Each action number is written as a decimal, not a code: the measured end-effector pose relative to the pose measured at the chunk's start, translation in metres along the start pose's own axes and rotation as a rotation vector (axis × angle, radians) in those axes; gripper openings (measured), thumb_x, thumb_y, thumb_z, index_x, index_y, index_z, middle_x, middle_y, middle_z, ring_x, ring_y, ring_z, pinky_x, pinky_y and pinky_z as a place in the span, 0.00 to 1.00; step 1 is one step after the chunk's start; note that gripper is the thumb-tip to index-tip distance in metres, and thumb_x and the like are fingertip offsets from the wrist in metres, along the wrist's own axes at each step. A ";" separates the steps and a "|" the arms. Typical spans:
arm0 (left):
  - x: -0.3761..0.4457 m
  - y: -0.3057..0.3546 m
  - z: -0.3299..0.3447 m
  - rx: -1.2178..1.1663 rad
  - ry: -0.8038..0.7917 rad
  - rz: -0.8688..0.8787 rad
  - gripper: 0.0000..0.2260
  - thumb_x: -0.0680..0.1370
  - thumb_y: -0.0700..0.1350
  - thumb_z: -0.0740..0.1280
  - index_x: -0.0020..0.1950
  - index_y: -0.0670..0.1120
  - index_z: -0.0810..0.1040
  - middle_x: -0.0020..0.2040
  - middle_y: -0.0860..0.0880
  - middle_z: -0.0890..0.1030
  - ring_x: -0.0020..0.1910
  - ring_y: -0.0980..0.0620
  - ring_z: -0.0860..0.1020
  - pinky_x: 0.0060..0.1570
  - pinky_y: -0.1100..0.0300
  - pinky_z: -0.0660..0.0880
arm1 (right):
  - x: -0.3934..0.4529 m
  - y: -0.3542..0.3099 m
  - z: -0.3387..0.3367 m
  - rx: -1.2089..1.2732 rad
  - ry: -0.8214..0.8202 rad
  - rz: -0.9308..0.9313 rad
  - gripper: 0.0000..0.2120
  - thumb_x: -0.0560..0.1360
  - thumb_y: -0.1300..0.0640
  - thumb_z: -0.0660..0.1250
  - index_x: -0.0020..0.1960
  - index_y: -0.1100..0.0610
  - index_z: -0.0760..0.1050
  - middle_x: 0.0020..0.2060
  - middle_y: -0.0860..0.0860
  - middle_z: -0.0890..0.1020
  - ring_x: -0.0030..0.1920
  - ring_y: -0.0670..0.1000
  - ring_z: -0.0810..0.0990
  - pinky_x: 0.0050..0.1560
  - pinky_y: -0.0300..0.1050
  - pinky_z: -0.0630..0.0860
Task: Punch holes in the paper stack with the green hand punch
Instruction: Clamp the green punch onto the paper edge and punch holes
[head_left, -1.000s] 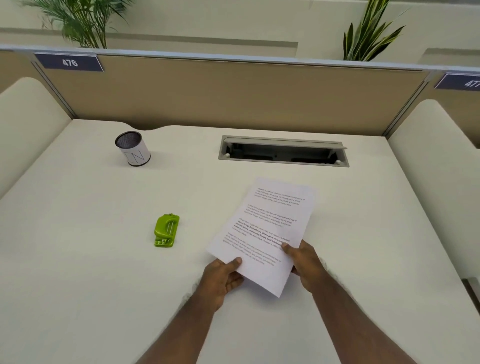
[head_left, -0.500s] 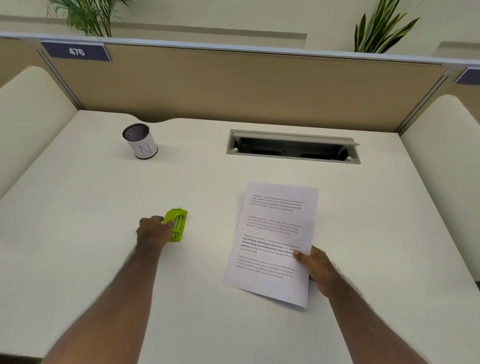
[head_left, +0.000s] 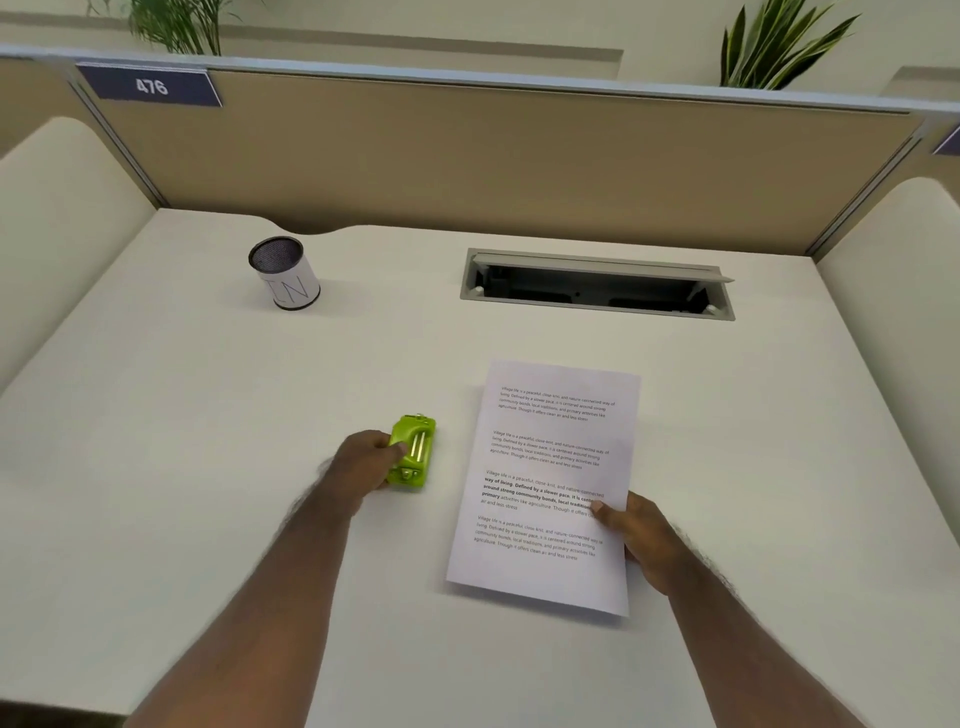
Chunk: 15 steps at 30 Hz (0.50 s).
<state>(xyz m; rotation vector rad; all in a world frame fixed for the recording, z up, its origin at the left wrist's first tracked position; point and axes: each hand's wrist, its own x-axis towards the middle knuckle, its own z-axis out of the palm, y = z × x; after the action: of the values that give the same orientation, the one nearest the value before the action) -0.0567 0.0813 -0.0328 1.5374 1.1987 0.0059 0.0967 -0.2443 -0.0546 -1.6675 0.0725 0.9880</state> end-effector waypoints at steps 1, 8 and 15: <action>-0.005 0.001 0.005 -0.041 -0.051 -0.015 0.05 0.77 0.42 0.69 0.43 0.42 0.78 0.45 0.41 0.78 0.46 0.45 0.78 0.51 0.46 0.79 | 0.000 0.000 0.000 -0.003 -0.011 -0.002 0.13 0.78 0.62 0.67 0.62 0.57 0.78 0.55 0.55 0.86 0.52 0.56 0.85 0.45 0.49 0.82; -0.016 0.004 0.026 -0.118 -0.174 -0.046 0.05 0.78 0.43 0.67 0.44 0.44 0.77 0.47 0.41 0.80 0.47 0.45 0.79 0.49 0.51 0.79 | -0.002 -0.001 -0.001 -0.004 -0.037 -0.006 0.14 0.79 0.62 0.67 0.64 0.60 0.78 0.56 0.57 0.85 0.51 0.56 0.85 0.43 0.47 0.82; -0.020 0.003 0.034 -0.128 -0.182 -0.035 0.05 0.78 0.43 0.67 0.43 0.44 0.77 0.43 0.44 0.82 0.40 0.51 0.81 0.37 0.58 0.78 | -0.001 -0.003 0.000 -0.048 -0.018 0.013 0.14 0.79 0.61 0.67 0.63 0.58 0.77 0.57 0.58 0.84 0.59 0.63 0.82 0.61 0.66 0.76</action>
<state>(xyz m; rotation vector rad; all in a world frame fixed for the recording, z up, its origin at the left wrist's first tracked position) -0.0450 0.0436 -0.0323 1.3749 1.0602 -0.0777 0.0975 -0.2439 -0.0518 -1.7038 0.0480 1.0209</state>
